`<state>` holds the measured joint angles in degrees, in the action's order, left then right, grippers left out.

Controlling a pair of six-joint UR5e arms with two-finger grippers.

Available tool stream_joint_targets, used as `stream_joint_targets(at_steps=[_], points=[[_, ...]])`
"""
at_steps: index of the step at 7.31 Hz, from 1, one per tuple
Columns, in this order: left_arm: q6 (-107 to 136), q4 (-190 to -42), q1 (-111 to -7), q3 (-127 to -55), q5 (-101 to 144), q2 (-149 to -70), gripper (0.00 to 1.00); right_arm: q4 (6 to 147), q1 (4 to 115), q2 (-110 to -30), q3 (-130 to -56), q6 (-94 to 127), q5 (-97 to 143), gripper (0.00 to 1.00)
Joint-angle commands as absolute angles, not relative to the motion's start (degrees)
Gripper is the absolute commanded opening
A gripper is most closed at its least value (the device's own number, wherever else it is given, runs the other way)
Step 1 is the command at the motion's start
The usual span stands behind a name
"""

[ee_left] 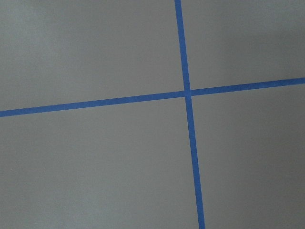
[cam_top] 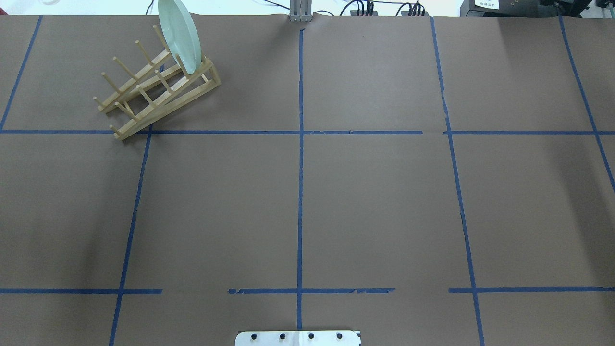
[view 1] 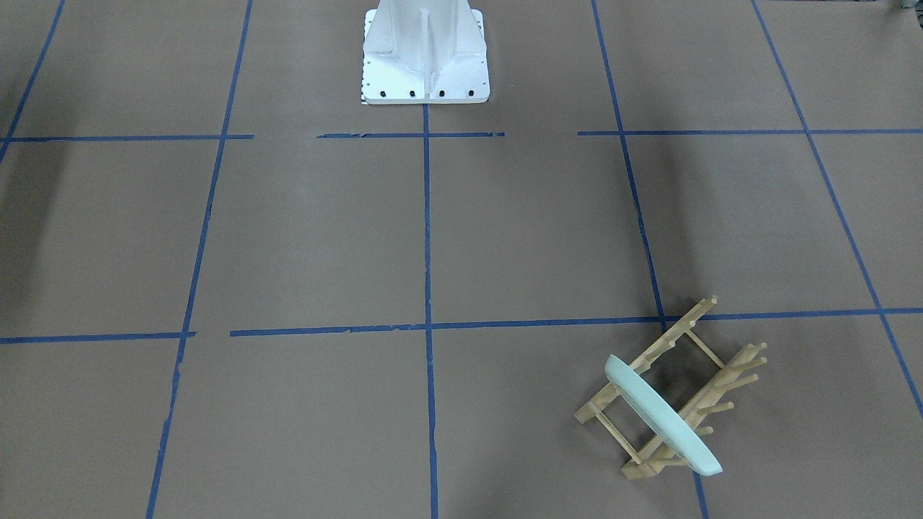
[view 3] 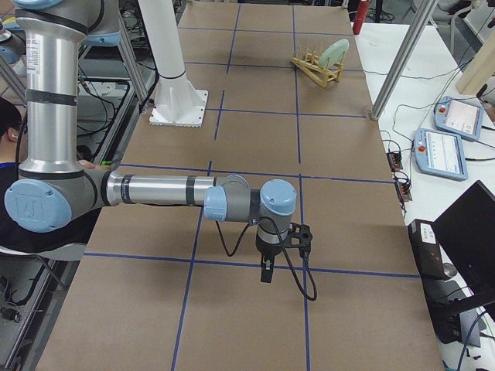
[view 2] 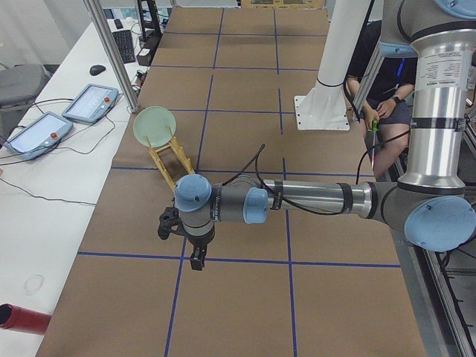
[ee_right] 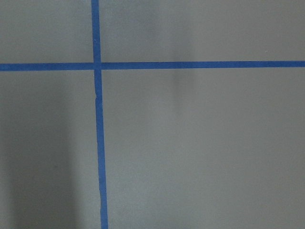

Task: Place plate on table
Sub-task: 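Move the left gripper toward the pale green plate in the wooden rack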

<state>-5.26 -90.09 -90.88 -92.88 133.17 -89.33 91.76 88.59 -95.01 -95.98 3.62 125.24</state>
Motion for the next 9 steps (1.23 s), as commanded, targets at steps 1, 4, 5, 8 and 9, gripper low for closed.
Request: stream_joint_targets(at_steps=[1, 4, 5, 8, 9], points=[[-5.0, -90.1, -90.8, -92.8, 133.3, -90.3, 1.00, 91.8, 88.6, -95.0, -96.0, 3.6, 125.2, 1.00], [-2.4, -90.1, -90.8, -93.6, 135.4, -100.8, 1.00, 91.8, 88.6, -95.0, -96.0, 3.7, 125.2, 1.00], [4.8, -91.7, -90.7, -94.8, 142.0, -102.4, 1.00, 91.8, 88.6, -95.0, -96.0, 3.7, 125.2, 1.00], [33.2, -114.8, -88.3, -93.3, 146.4, -106.3, 1.00, 91.8, 88.6, -95.0, -96.0, 3.6, 125.2, 1.00], [43.3, -123.4, -84.7, -92.8, 146.4, -106.4, 1.00, 91.8, 88.6, -95.0, -96.0, 3.6, 125.2, 1.00]])
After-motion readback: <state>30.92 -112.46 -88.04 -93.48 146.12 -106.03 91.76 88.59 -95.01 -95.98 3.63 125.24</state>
